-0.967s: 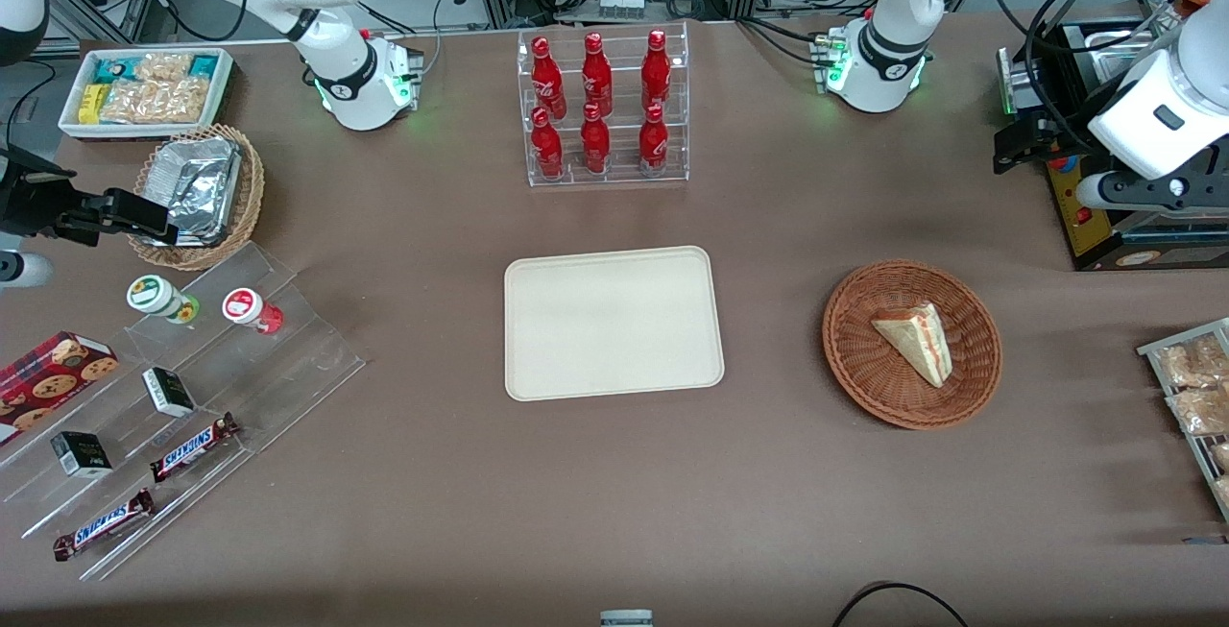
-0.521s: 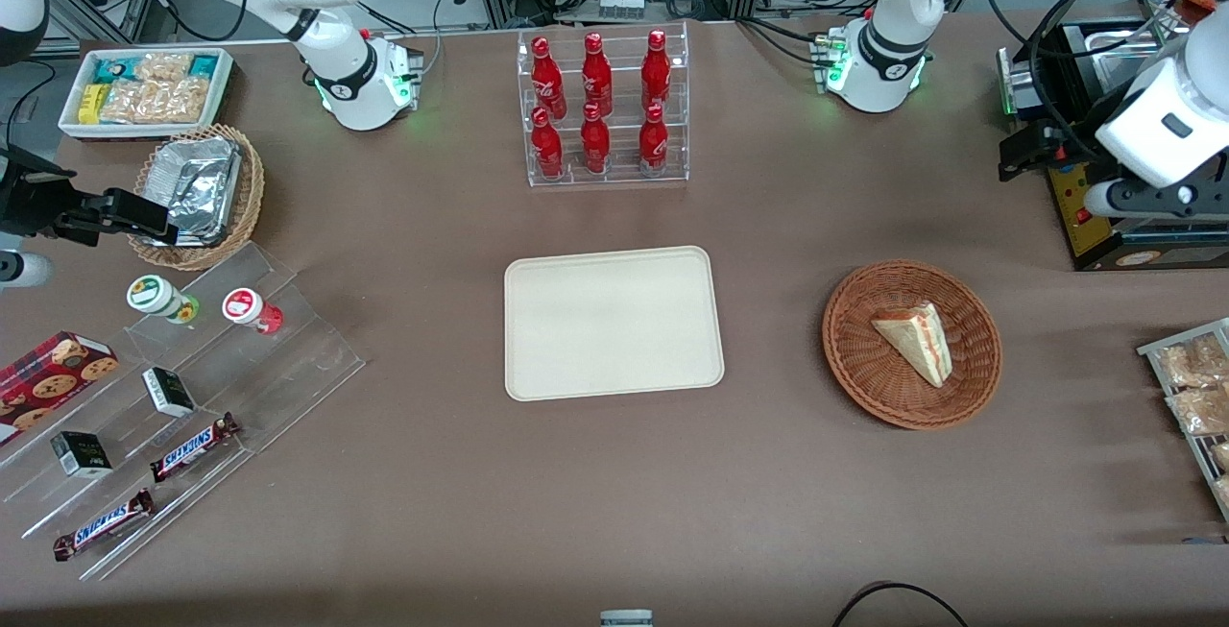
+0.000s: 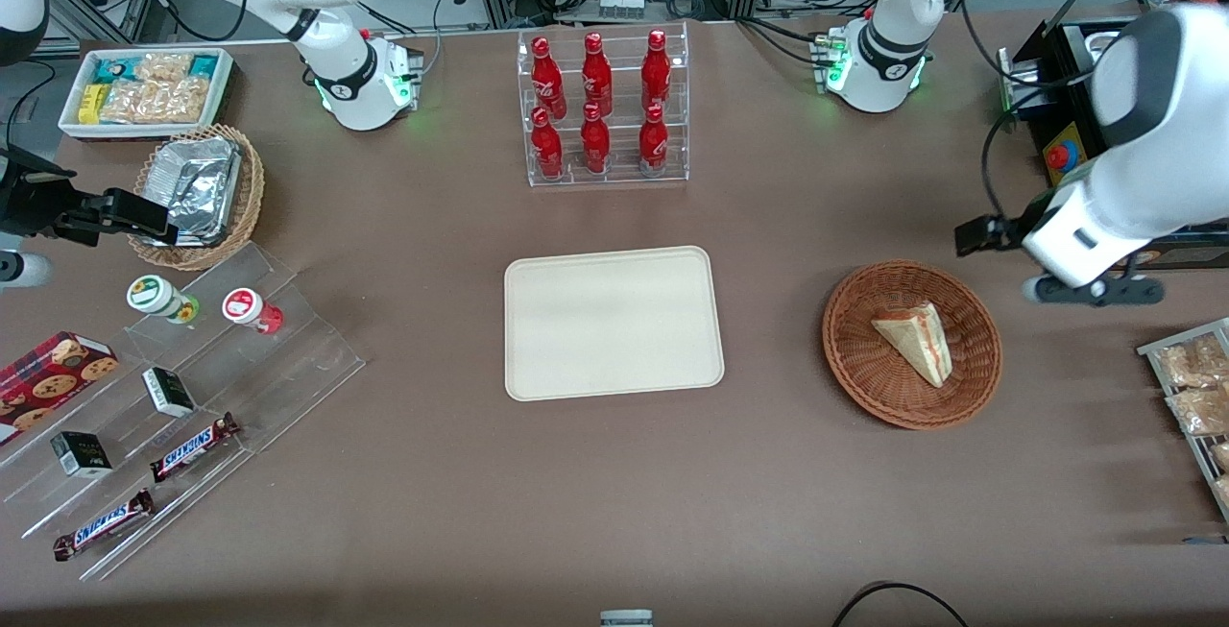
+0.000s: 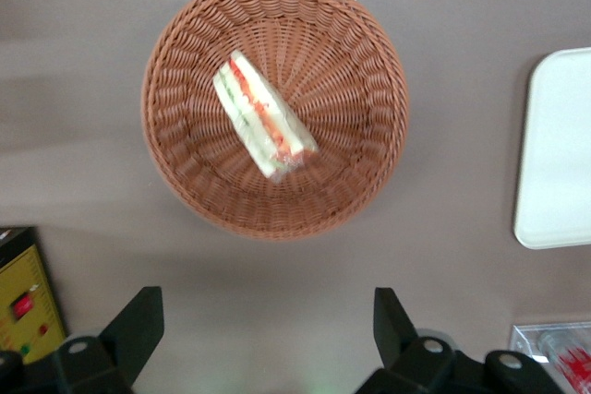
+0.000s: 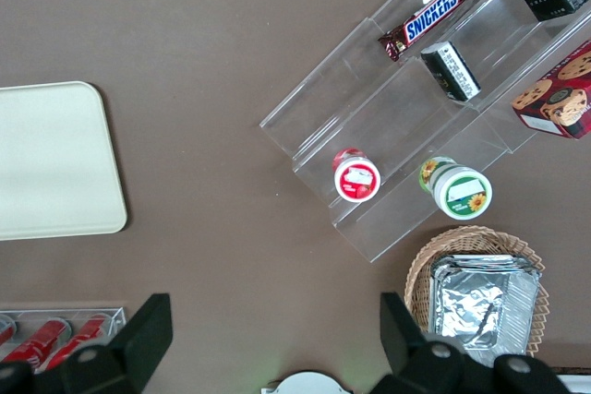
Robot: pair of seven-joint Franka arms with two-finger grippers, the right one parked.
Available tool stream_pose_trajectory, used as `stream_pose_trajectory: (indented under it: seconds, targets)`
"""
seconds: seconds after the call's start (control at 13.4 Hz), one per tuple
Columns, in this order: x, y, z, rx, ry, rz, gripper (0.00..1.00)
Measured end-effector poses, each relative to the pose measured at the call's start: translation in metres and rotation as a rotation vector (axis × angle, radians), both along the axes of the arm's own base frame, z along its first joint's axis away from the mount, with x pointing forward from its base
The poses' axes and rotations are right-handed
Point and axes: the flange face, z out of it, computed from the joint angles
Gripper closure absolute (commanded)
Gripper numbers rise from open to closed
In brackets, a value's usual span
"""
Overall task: Place sandwich from basket to tray
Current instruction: 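Move the left gripper over the wrapped sandwich in the wicker basket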
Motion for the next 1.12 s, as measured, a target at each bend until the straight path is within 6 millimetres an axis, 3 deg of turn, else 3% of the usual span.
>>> stream_pose_trajectory:
  seconds: [0.22, 0.6, 0.82, 1.12]
  targets:
    - [0.003, 0.0, -0.047, -0.003, -0.015, 0.002, 0.0]
    - [0.012, 0.0, -0.109, -0.011, -0.054, 0.009, 0.0]
    - [0.008, 0.0, -0.132, 0.001, -0.078, 0.123, 0.0]
    - [0.008, -0.001, -0.148, 0.045, -0.073, 0.478, 0.0]
